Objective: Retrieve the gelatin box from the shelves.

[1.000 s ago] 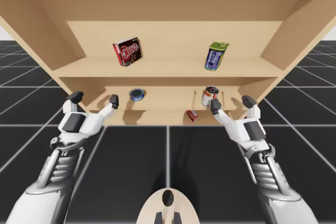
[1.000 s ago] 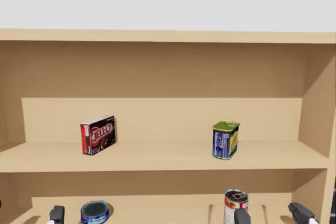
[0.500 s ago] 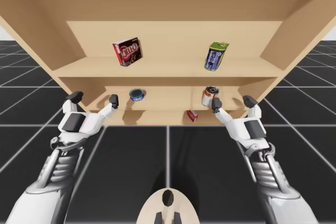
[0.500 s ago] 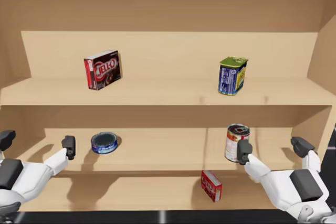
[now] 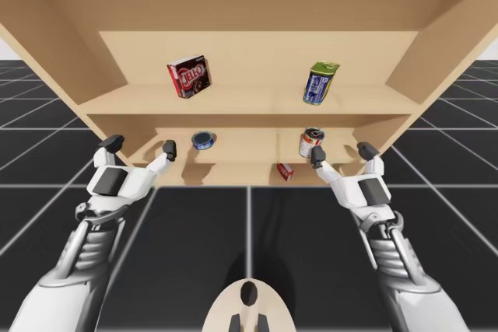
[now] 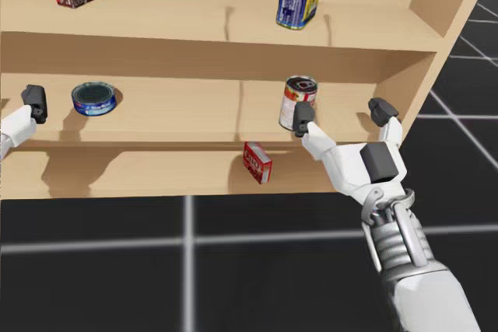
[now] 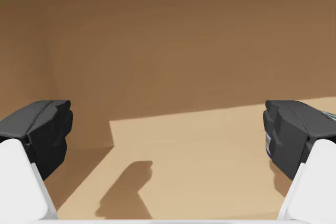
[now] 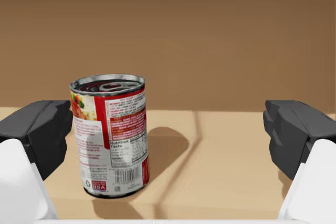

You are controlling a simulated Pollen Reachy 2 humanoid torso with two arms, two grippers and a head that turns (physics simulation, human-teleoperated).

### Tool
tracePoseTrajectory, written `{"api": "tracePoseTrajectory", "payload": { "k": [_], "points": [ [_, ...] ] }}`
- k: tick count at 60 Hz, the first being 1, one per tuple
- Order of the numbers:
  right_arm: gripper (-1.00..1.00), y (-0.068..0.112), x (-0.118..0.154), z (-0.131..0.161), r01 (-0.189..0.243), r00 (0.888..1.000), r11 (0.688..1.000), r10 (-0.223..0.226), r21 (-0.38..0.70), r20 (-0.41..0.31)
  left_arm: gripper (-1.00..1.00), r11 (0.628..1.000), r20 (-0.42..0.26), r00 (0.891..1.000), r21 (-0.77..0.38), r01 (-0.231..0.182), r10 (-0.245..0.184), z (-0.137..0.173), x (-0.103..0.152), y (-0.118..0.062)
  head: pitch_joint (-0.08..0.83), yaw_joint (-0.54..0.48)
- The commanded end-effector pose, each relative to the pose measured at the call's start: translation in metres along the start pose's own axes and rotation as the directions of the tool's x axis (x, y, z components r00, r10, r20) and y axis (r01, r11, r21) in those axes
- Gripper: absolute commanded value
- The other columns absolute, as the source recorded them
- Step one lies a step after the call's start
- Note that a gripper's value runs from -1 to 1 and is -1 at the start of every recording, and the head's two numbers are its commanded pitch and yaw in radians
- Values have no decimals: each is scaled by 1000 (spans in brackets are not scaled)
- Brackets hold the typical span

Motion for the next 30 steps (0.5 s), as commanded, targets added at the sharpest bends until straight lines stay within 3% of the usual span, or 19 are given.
{"api": "tracePoseTrajectory", "payload": {
  "k": [1,8,16,24,30],
  "points": [
    [-1000,3,-2,0,6,1000,1000,-6,-1,-1,-1000,1000,2,1000,-4,-5,5,1,1,-1,592,-205],
    [-1000,5,4,3,16,1000,1000,-16,12,-6,-1000,1000,1,1000,-1,-8,8,0,1,-2,590,-201],
    [-1000,23,24,22,-18,998,998,22,53,-62,-1000,1000,-3,1000,1,-14,14,0,0,-2,588,-184],
    [-1000,49,23,59,54,986,983,-26,173,-165,-1000,1000,-7,1000,-1,-20,20,0,-1,-1,590,-181],
    [-1000,53,15,76,99,977,975,-58,200,-205,-1000,1000,-8,1000,1,-22,22,0,-1,0,596,-173]
  ]
}}
